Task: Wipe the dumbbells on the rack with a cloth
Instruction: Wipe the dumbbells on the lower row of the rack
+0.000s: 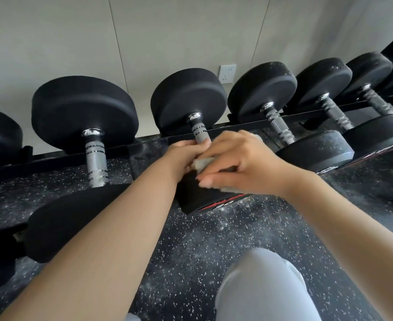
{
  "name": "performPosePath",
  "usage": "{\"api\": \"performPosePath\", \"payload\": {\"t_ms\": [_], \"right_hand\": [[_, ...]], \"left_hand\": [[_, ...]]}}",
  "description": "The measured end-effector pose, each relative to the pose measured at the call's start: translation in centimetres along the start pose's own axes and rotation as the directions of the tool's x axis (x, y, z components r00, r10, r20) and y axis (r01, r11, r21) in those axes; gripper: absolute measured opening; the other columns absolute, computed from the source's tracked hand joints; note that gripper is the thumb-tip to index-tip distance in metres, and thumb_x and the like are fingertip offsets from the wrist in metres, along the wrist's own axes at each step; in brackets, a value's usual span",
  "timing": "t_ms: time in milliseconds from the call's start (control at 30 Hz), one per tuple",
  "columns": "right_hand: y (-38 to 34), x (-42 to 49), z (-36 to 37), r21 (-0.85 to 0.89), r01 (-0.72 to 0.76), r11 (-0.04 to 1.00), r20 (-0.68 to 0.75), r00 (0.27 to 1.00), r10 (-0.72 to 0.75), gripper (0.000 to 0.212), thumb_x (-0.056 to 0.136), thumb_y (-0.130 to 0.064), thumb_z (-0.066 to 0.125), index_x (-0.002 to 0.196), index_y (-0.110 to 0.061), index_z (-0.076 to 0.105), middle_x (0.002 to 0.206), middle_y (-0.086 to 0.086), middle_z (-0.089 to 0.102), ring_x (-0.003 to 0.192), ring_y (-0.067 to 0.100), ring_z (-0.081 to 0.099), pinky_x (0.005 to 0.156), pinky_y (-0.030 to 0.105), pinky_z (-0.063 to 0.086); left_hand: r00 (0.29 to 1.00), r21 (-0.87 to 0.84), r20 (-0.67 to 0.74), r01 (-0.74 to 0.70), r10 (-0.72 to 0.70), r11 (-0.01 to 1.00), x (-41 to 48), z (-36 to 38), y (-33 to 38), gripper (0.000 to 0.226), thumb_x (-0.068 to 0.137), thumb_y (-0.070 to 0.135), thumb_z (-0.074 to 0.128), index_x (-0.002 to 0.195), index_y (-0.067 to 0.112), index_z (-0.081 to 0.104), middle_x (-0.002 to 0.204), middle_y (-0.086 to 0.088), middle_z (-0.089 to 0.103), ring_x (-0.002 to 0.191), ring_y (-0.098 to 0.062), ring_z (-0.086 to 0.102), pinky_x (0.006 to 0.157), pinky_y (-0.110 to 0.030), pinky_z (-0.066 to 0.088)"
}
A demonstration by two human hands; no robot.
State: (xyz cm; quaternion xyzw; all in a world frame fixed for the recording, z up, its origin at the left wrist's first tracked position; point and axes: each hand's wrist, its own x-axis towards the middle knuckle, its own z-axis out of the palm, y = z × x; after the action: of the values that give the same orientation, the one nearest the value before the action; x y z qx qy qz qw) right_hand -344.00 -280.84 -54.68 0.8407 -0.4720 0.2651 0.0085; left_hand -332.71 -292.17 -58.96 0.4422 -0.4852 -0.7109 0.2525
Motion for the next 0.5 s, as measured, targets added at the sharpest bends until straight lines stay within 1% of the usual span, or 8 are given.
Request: {"api": "performPosePath", "payload": {"t_ms": [67, 100, 167, 233, 300, 367, 433, 500], "right_hand": [[1.0, -0.9, -0.7, 0.177, -0.089, 0.98, -0.059, 0.993, 0.1, 0.031, 0.09, -0.044, 0.063, 0.087, -0.018, 0.08, 0.088, 0.006, 0.074, 0.08, 0.022, 0.062, 0.075, 0.04, 0.047], [1.3, -1.3, -0.9, 0.254, -0.147, 0.956, -0.084, 0.981, 0.173, 0.03, 0.09, -0.043, 0.062, 0.09, -0.018, 0.078, 0.084, 0.014, 0.072, 0.077, 0.025, 0.06, 0.076, 0.038, 0.046], [1.6, -2.0, -0.8, 0.385, -0.28, 0.879, -0.14, 0.924, 0.355, 0.021, 0.088, -0.042, 0.064, 0.094, -0.025, 0.074, 0.081, 0.021, 0.068, 0.08, 0.026, 0.059, 0.078, 0.031, 0.048], [2.2, -2.4, -0.3, 0.505, -0.384, 0.773, -0.202, 0.818, 0.538, 0.008, 0.088, -0.03, 0.067, 0.093, -0.029, 0.072, 0.079, 0.004, 0.071, 0.081, 0.008, 0.063, 0.077, 0.015, 0.047], [2.8, -2.3, -0.2, 0.534, -0.487, 0.691, -0.258, 0.684, 0.682, 0.012, 0.093, -0.018, 0.065, 0.101, -0.024, 0.072, 0.081, -0.018, 0.071, 0.081, -0.012, 0.061, 0.077, 0.005, 0.042], [3.6, -2.1, -0.3, 0.481, -0.603, 0.636, -0.297, 0.571, 0.765, 0.019, 0.098, -0.023, 0.061, 0.114, -0.019, 0.07, 0.095, -0.019, 0.069, 0.088, -0.014, 0.059, 0.083, 0.006, 0.043], [4.3, -1.9, -0.4, 0.416, -0.72, 0.556, -0.318, 0.457, 0.831, 0.03, 0.101, -0.033, 0.054, 0.121, -0.016, 0.068, 0.105, -0.011, 0.068, 0.099, -0.004, 0.059, 0.093, 0.015, 0.044], [4.6, -1.0, -0.7, 0.418, -0.762, 0.494, -0.345, 0.37, 0.862, 0.039, 0.103, -0.038, 0.046, 0.114, -0.008, 0.068, 0.106, 0.0, 0.068, 0.098, 0.007, 0.057, 0.097, 0.029, 0.045]], "left_hand": [[1.0, -0.052, -0.013, -0.004, 0.003, 0.999, 0.0, 0.1, -0.1, 0.03, 0.083, 0.012, 0.073, 0.11, 0.009, 0.06, 0.085, -0.005, 0.065, 0.063, -0.011, 0.062, 0.044, -0.015, 0.048], [0.999, -0.072, -0.046, -0.01, 0.007, 0.997, 0.1, 0.2, -0.3, 0.038, 0.081, 0.014, 0.075, 0.116, 0.01, 0.059, 0.088, -0.006, 0.066, 0.067, -0.012, 0.063, 0.043, -0.015, 0.047], [0.986, -0.087, -0.157, -0.069, 0.055, 0.994, 0.7, 0.2, -0.4, 0.043, 0.078, 0.02, 0.079, 0.115, 0.015, 0.058, 0.102, -0.01, 0.067, 0.081, -0.021, 0.066, 0.052, -0.023, 0.053], [0.936, -0.007, -0.317, -0.164, 0.153, 0.986, 0.9, 0.2, -0.2, 0.035, 0.075, 0.029, 0.08, 0.101, 0.023, 0.057, 0.108, -0.011, 0.065, 0.089, -0.026, 0.066, 0.07, -0.035, 0.058], [0.877, 0.1, -0.378, -0.279, 0.296, 0.955, 0.6, 0.1, 0.0, 0.027, 0.077, 0.033, 0.076, 0.089, 0.028, 0.052, 0.098, -0.006, 0.064, 0.09, -0.028, 0.066, 0.082, -0.044, 0.056], [0.845, 0.212, -0.343, -0.356, 0.41, 0.91, 0.3, 0.2, 0.1, 0.022, 0.083, 0.032, 0.07, 0.092, 0.025, 0.052, 0.079, 0.0, 0.058, 0.08, -0.023, 0.063, 0.079, -0.038, 0.054], [0.825, 0.322, -0.248, -0.425, 0.509, 0.846, -0.1, 0.5, 0.1, 0.018, 0.089, 0.031, 0.064, 0.097, 0.022, 0.052, 0.068, 0.006, 0.051, 0.067, -0.01, 0.055, 0.069, -0.023, 0.047], [0.803, 0.386, -0.151, -0.489, 0.576, 0.782, -0.5, 0.8, 0.2, 0.013, 0.093, 0.032, 0.059, 0.095, 0.021, 0.053, 0.065, 0.008, 0.049, 0.061, -0.002, 0.05, 0.058, -0.01, 0.039]]}}
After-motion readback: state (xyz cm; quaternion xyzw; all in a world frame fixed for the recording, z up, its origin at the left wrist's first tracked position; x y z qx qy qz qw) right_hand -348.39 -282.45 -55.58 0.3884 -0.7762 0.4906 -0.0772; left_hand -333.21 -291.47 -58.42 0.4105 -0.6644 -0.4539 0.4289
